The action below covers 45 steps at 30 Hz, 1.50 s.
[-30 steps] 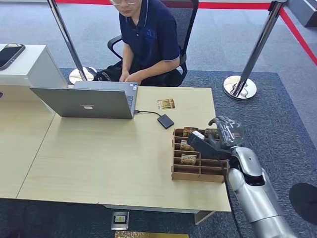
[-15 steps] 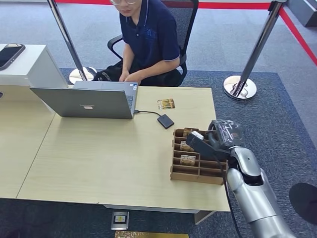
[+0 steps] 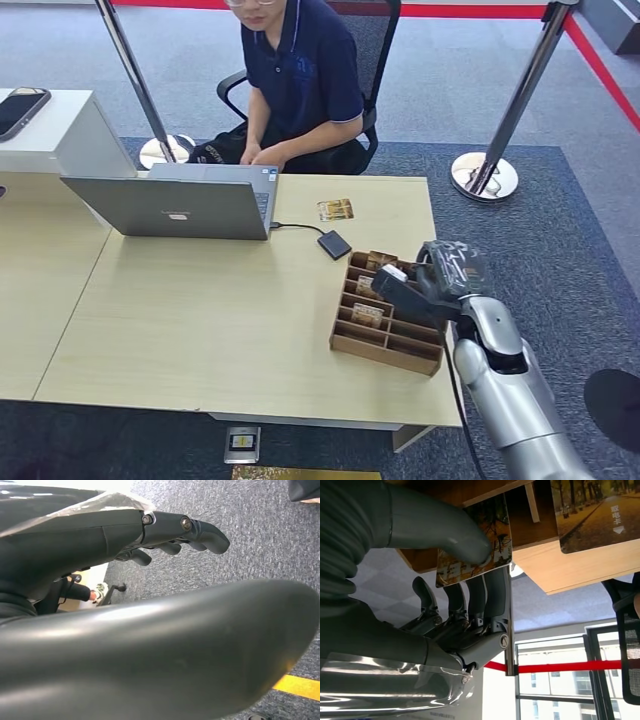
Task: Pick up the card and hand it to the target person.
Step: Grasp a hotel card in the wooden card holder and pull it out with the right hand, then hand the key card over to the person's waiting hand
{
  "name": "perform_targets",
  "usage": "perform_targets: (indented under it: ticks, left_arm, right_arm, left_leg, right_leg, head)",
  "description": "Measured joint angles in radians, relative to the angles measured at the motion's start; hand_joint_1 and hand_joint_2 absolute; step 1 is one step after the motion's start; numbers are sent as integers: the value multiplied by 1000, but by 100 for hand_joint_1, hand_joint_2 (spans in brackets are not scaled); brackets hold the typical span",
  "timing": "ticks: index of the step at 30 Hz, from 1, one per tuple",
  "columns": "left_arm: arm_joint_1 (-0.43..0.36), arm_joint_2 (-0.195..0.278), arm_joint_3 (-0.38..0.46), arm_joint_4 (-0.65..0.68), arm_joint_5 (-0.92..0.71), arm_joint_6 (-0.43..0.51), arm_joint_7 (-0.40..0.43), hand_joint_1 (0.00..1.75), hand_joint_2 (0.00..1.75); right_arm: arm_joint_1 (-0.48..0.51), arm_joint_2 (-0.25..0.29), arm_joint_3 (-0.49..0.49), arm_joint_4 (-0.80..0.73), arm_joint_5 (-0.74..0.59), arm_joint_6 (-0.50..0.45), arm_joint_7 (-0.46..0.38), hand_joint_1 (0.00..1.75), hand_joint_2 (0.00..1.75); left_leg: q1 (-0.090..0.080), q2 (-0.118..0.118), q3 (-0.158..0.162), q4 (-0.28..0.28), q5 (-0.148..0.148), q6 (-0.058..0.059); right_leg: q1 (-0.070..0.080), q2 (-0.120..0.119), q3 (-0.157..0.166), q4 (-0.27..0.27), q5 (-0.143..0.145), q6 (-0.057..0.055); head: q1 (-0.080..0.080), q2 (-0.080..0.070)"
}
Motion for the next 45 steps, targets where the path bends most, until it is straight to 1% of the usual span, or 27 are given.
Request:
perform_targets:
  ticks: [9,22,32,37,41,45]
  left_arm:
    - [0,0,0,0,-3,-1,-1,0,0]
    - [0,0,0,0,-3,-1,-2,0,0]
    - [0,0,0,0,-4,-1,-6,0,0]
    - [0,0,0,0,-7,-1,-4,0,0]
    - [-2,-1,-1,0,-14,-1,-2,0,0]
    - [-2,-1,-2,0,-22,-1,-4,0,0]
  right_arm:
    - [0,-4,13,-58,3,-1,-5,130,175]
    - [-3,-31,46,-167,6,18,-17,130,175]
    - [-43,-37,98,-251,20,21,-43,134,175]
    - [-94,-20,143,-264,19,23,-56,129,175]
    - [-151,19,184,-247,2,20,-53,130,175]
    - [-183,55,209,-219,4,11,-32,133,175]
  left_leg:
    - [0,0,0,0,0,0]
    - [0,0,-1,0,0,0]
    - [0,0,-1,0,0,0]
    - [0,0,-1,0,0,0]
    - [0,0,-1,0,0,0]
    - [0,0,-1,0,1,0]
  right_leg:
    - [0,0,0,0,0,0]
    - [0,0,0,0,0,0]
    - [0,0,-1,0,0,0]
    - [0,0,-1,0,0,0]
    - [0,0,-1,1,0,0]
    - [0,0,-1,1,0,0]
  head:
    - [0,0]
    - [0,0]
    - [0,0]
    - [0,0]
    - [0,0]
    - [0,0]
